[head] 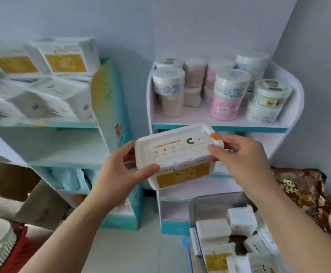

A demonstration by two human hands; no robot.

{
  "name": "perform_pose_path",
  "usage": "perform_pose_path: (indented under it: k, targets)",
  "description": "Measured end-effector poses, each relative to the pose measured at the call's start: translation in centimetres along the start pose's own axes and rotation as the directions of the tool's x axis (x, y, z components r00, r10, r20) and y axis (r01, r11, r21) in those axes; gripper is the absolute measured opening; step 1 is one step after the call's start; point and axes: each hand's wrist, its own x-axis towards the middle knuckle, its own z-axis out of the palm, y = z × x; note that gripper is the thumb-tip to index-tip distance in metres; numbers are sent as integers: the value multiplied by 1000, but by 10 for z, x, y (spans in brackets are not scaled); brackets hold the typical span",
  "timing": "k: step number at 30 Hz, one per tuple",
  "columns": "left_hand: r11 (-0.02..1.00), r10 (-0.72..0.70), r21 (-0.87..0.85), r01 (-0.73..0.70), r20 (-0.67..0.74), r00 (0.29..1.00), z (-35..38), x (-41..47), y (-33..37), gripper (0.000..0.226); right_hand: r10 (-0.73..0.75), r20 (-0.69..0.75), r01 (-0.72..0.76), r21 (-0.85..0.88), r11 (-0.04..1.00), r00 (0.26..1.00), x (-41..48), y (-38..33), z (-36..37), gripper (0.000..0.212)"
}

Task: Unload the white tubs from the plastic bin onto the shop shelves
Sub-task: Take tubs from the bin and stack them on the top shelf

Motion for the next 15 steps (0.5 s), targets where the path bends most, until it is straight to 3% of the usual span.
perform_pose_path:
  k: [5,7,11,15]
  targets:
    - [995,49,-71,-63,-187,981,-119,3,-13,91,-129,80,122,90,988,988,-7,-72,98,17]
    - [993,82,-65,-101,-246,966,-162,6,-18,90,-172,129,158,110,981,977,-7,-98,132,17]
    - [988,145,-9,-157,-342,929,-234,20,-18,52,-262,232,236,134,963,937,-2,-150,188,18]
    - [989,144,40,-140,-400,905,-289,44,-25,76,-321,275,289,152,945,906,21,-189,241,21]
